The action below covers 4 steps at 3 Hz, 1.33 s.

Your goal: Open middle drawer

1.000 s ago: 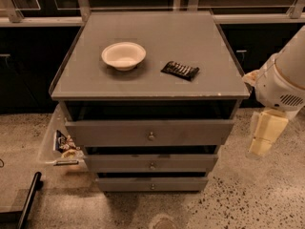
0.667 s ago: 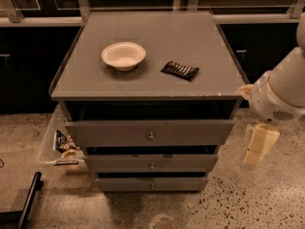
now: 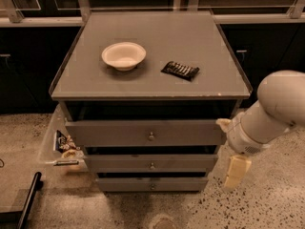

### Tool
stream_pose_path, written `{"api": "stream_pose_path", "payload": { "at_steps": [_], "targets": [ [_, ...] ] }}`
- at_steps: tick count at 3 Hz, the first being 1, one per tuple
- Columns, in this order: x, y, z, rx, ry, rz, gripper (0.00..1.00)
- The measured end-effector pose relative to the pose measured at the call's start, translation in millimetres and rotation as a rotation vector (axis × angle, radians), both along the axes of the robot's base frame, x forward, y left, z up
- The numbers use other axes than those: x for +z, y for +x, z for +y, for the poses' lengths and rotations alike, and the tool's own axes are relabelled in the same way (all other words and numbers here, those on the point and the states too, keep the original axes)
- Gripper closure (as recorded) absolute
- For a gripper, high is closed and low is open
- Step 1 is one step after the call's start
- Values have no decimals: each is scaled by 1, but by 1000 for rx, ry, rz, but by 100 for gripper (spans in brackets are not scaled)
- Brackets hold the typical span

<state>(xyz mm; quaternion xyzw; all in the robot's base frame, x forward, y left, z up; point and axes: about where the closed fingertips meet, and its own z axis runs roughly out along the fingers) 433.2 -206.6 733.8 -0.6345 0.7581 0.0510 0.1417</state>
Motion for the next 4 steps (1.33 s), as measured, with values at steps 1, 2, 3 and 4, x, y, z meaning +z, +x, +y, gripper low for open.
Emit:
{"api": "stream_pose_path", "payload": {
  "at_steps": [1, 2, 3, 4],
  "targets": [
    [-42, 10, 3, 32, 39, -33, 0],
    [-54, 10, 5, 43, 49, -36, 0],
    [-103, 12, 8, 64, 74, -17, 0],
    [-161, 15, 15, 112, 105, -23, 0]
  ]
}}
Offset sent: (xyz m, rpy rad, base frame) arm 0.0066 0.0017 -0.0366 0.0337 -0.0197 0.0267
